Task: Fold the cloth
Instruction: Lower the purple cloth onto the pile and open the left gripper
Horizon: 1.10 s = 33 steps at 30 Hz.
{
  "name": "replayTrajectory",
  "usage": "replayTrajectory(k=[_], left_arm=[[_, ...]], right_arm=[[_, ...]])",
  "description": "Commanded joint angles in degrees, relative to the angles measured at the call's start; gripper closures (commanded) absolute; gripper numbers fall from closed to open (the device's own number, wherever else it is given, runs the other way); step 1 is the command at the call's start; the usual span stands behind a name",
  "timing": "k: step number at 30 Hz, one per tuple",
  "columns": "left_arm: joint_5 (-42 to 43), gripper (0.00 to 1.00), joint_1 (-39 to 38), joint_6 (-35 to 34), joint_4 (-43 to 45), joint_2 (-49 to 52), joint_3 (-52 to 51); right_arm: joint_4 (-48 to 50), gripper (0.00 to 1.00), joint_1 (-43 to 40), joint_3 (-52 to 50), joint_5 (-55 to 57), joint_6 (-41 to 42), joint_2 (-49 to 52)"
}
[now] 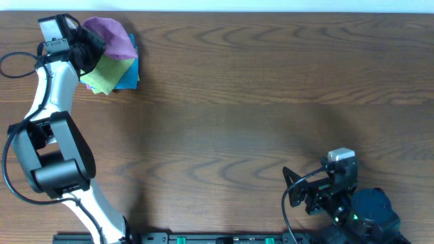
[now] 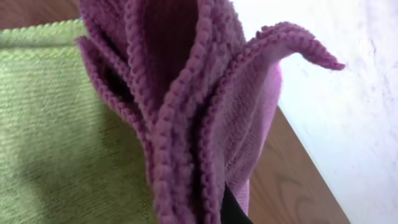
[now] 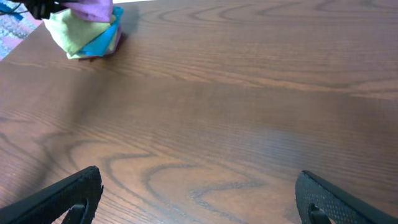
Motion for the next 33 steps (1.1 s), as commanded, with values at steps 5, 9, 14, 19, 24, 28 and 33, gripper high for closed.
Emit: replayTrajectory(k=[5,9,14,19,24,28,33], left_arm=[[-2.62,0.91,0.13,4.04,-2.71,0.42,1.57],[-3.52,0.78,0.15,4.02,-3.32,0.42,1.57],[-4.07,0.43,0.85,4.02,-3.61,0.42,1.57],[-3.87,0.32,2.43,4.02,-4.70,0.42,1.57],[-3.37,0.32,3.65,4.04,-6.43,0.39,1.60],[-2.34,0.33,3.85,4.07,-7.50,0.39,1.60],[-1.14,0.30,3.93,5.09,-8.22,-0.09,1.62]], right_arm=[[-0.11,0.01,-0.35,0.02,0.39,0.74,-0.31],[-0.09,0.01,-0.35,0.02,0.39,0.74,-0.31],[-0.09,0.01,-0.35,0.02,0.39,0.74,-0.31],[-0.09,0.01,-0.35,0.02,0.39,0.74,-0.31],[-0.09,0.01,-0.35,0.02,0.39,0.74,-0.31],[-0.09,0.01,-0.35,0.02,0.39,0.74,-0.31],[-0.11,0.01,-0.35,0.02,0.39,0.74,-0.31]])
